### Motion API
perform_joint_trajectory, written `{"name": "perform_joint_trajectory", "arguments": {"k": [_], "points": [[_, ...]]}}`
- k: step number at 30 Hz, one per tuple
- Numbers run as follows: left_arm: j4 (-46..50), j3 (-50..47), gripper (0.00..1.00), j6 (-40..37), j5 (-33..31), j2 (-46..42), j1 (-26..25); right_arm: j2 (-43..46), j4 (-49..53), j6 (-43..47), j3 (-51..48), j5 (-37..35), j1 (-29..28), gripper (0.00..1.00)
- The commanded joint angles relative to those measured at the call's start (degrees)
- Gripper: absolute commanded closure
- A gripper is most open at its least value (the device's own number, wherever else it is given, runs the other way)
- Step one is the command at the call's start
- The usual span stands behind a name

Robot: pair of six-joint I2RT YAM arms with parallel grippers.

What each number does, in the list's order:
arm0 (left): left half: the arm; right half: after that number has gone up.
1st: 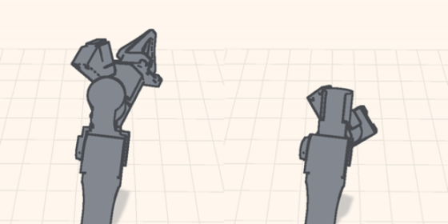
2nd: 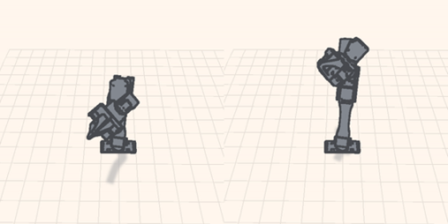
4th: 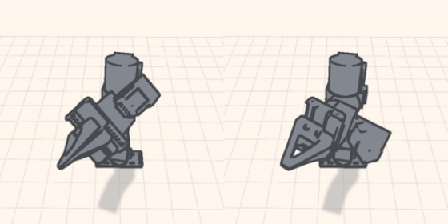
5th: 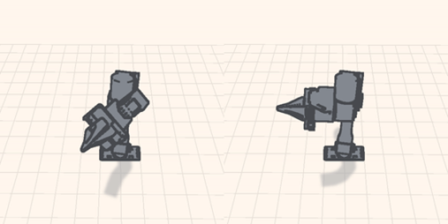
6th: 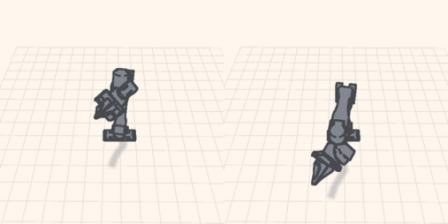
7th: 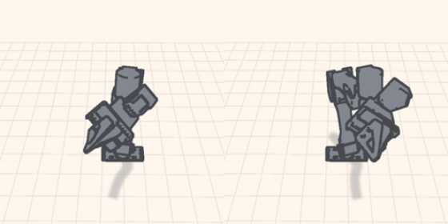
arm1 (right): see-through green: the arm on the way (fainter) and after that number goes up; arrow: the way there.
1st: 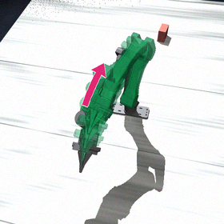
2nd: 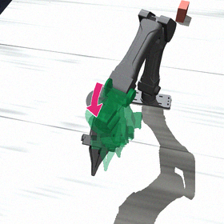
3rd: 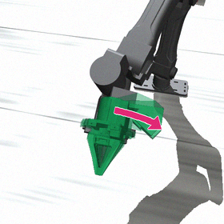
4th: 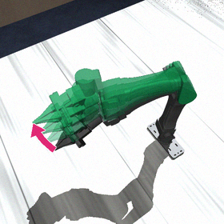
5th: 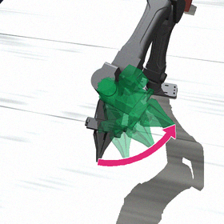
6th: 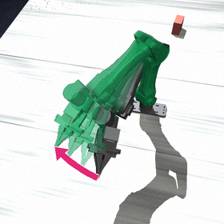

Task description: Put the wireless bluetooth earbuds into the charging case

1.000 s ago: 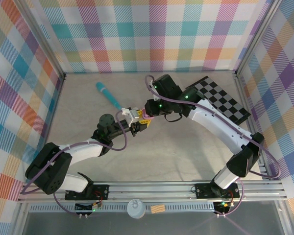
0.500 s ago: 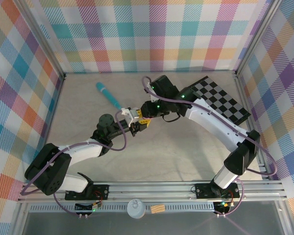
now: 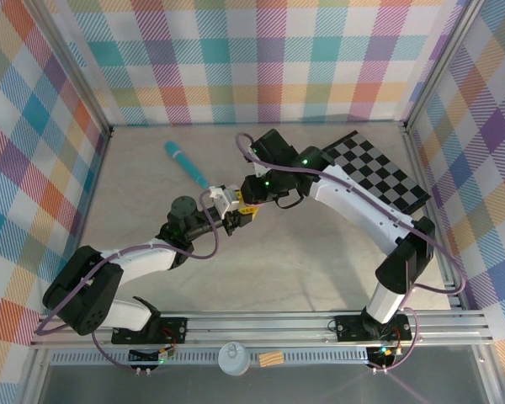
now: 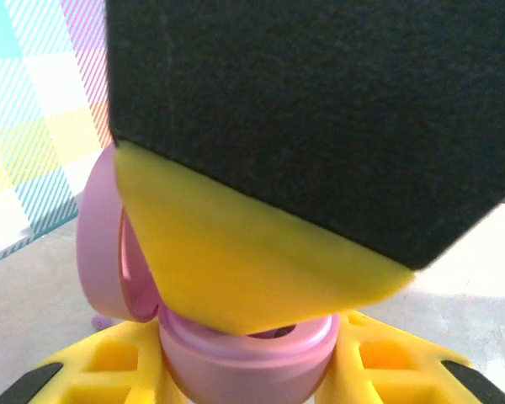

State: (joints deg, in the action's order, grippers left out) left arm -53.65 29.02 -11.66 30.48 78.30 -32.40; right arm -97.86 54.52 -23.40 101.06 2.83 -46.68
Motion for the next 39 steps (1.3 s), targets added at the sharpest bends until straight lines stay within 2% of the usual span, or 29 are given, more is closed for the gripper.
{"name": "perform_joint_trajectory", "arguments": {"k": [1, 6, 11, 22, 30, 37, 39], "points": [[-4.80, 1.02, 0.68, -1.03, 0.16, -1.26, -0.03, -1.91, 4.44, 0.86, 0.92, 0.35, -0.98, 0.75], [-4.40, 1.35, 0.68, -1.16, -0.38, -1.36, -0.03, -3.95, 6.13, 1.29, 2.90, 1.83, -1.58, 0.81], [-3.22, 1.75, 0.68, -1.82, -0.16, -1.26, -0.03, -3.96, 7.53, 1.54, 3.85, -0.46, -1.67, 0.86], [-3.04, -0.13, 0.68, -1.75, 0.31, -0.91, -0.03, 1.29, 2.70, 0.66, 3.03, -5.94, -1.49, 0.86], [-2.95, -0.37, 0.68, -1.61, 0.63, -1.42, -0.03, 1.91, 1.88, 0.72, 2.15, -5.87, -1.34, 0.86], [-5.15, -2.12, 0.68, -0.79, -0.23, -2.29, 0.72, 5.00, -0.11, 0.78, -0.61, -8.89, -0.72, 0.80], [-5.76, -3.52, 0.68, 0.32, -0.30, -2.92, 2.45, 8.10, -4.26, 0.72, -4.20, -7.98, 0.81, 0.72]]}}
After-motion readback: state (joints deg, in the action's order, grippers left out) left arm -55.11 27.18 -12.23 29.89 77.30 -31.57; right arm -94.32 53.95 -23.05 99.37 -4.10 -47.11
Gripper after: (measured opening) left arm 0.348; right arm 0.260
